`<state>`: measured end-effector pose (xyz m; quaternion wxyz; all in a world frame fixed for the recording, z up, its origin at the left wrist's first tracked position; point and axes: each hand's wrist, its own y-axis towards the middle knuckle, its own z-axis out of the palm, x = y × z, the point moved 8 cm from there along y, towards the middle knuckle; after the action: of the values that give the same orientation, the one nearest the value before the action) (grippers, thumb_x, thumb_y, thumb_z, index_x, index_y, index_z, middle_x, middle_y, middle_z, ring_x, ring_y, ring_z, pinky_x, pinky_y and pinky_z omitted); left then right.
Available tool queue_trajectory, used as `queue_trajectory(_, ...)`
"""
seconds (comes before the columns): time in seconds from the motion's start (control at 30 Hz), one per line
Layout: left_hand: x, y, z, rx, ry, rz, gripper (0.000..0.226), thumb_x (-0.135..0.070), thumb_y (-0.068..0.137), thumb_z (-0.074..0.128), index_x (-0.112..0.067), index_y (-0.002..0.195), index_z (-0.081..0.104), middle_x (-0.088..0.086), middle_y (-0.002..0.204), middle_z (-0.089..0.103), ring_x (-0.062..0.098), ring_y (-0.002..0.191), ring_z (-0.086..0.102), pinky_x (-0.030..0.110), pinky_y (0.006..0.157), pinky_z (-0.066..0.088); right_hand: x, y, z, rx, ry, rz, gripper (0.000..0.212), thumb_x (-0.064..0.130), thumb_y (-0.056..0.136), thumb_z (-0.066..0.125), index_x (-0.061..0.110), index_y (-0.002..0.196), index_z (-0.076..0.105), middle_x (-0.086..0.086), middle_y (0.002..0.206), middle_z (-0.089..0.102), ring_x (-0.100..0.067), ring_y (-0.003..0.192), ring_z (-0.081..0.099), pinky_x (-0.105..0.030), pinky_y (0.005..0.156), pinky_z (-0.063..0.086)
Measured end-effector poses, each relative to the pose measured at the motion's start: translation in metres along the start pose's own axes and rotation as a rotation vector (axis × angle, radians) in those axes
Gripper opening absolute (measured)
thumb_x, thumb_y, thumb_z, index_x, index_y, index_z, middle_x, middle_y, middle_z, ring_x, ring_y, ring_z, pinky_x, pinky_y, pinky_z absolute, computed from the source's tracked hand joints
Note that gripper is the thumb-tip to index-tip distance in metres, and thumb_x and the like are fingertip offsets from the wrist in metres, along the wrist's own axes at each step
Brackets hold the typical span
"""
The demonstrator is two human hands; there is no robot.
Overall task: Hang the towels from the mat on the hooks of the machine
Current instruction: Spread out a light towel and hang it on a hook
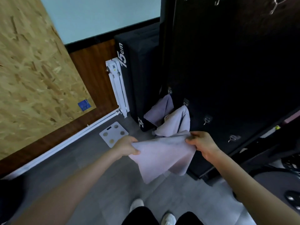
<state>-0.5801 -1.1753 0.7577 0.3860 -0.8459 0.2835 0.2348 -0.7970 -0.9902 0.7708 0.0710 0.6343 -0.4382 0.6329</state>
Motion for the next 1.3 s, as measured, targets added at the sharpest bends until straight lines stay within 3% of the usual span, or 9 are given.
queue_trajectory(0.2,-0.009,0.073,0.033,0.254,0.442,0.072,0.027,-0.045,0.083,0.061,-0.024,0.068,0.054,-0.003,0.078,0.055,0.018,0.081,0.054,0.024,0.059,0.034,0.003,0.040,-0.013,-0.145,-0.193,-0.127,0.028,0.002,0.085,0.058,0.026,0.091,0.069,-0.001,0.090,0.071,-0.017,0.093,0.064,-0.035,0.085,0.052)
queue_trajectory(0.4,-0.028,0.135,0.076,0.413,0.650,0.232,0.023,-0.033,0.086,0.058,-0.015,0.099,0.065,0.010,0.110,0.065,0.026,0.105,0.060,0.026,0.077,0.044,-0.017,0.070,-0.012,-0.107,-0.266,-0.047,0.027,0.007,0.093,0.050,0.013,0.115,0.065,-0.011,0.106,0.068,-0.024,0.103,0.061,-0.032,0.093,0.047)
queue_trajectory(0.57,-0.140,0.162,0.078,0.100,0.299,0.814,0.033,-0.009,0.071,0.071,-0.011,0.104,0.067,0.003,0.101,0.069,0.024,0.096,0.064,0.027,0.082,0.046,-0.028,0.093,-0.006,-0.026,-0.731,-0.057,0.028,0.023,0.092,0.051,0.033,0.114,0.065,0.008,0.109,0.067,-0.011,0.102,0.059,-0.014,0.084,0.037)
queue_trajectory(0.67,-0.183,0.174,0.109,0.188,0.327,0.988,0.059,-0.019,0.067,0.076,-0.015,0.123,0.058,0.003,0.120,0.063,0.023,0.119,0.053,0.039,0.102,0.036,-0.031,0.103,-0.022,-0.073,-0.744,-0.098,0.029,0.011,0.090,0.054,0.021,0.113,0.067,0.003,0.113,0.068,-0.014,0.107,0.059,-0.020,0.091,0.038)
queue_trajectory(0.73,-0.193,0.184,0.133,0.349,0.370,0.944,0.056,-0.022,0.074,0.074,-0.013,0.126,0.054,0.005,0.123,0.061,0.022,0.124,0.046,0.040,0.106,0.027,-0.036,0.107,-0.040,-0.102,-0.550,-0.098,0.026,0.003,0.085,0.059,0.020,0.104,0.065,0.005,0.104,0.068,-0.009,0.099,0.062,-0.026,0.090,0.044)
queue_trajectory(0.93,-0.195,0.225,0.157,0.521,0.026,0.635,0.005,-0.015,0.089,0.059,-0.014,0.087,0.063,0.000,0.075,0.059,0.009,0.076,0.048,0.025,0.070,0.035,-0.057,0.116,-0.091,-0.212,-0.037,-0.046,0.030,-0.002,0.079,0.070,0.012,0.093,0.047,-0.005,0.071,0.048,-0.016,0.068,0.045,-0.027,0.067,0.039)
queue_trajectory(1.07,-0.194,0.227,0.171,0.667,-0.370,0.371,0.034,-0.002,0.092,0.052,-0.017,0.063,0.041,-0.009,0.059,0.035,0.002,0.058,0.033,0.013,0.056,0.029,-0.078,0.120,-0.110,-0.306,-0.115,-0.021,0.017,0.010,0.084,0.067,0.018,0.096,0.058,0.001,0.091,0.063,-0.012,0.087,0.059,-0.020,0.078,0.042)
queue_trajectory(1.17,-0.188,0.229,0.185,0.729,-0.593,0.154,0.033,-0.006,0.094,0.050,-0.018,0.063,0.052,-0.008,0.060,0.044,0.001,0.060,0.041,0.010,0.057,0.034,-0.080,0.119,-0.116,-0.470,-0.057,-0.070,0.012,0.009,0.084,0.067,0.018,0.087,0.059,0.006,0.083,0.063,-0.005,0.078,0.057,-0.012,0.071,0.042)
queue_trajectory(1.3,-0.190,0.247,0.187,0.532,-0.764,0.033,0.024,-0.010,0.096,0.047,-0.014,0.076,0.059,0.001,0.069,0.051,0.008,0.070,0.049,0.008,0.053,0.044,-0.077,0.125,-0.118,-0.718,0.150,-0.160,0.012,0.001,0.082,0.066,0.005,0.081,0.055,0.001,0.068,0.055,-0.001,0.060,0.048,-0.009,0.058,0.040)
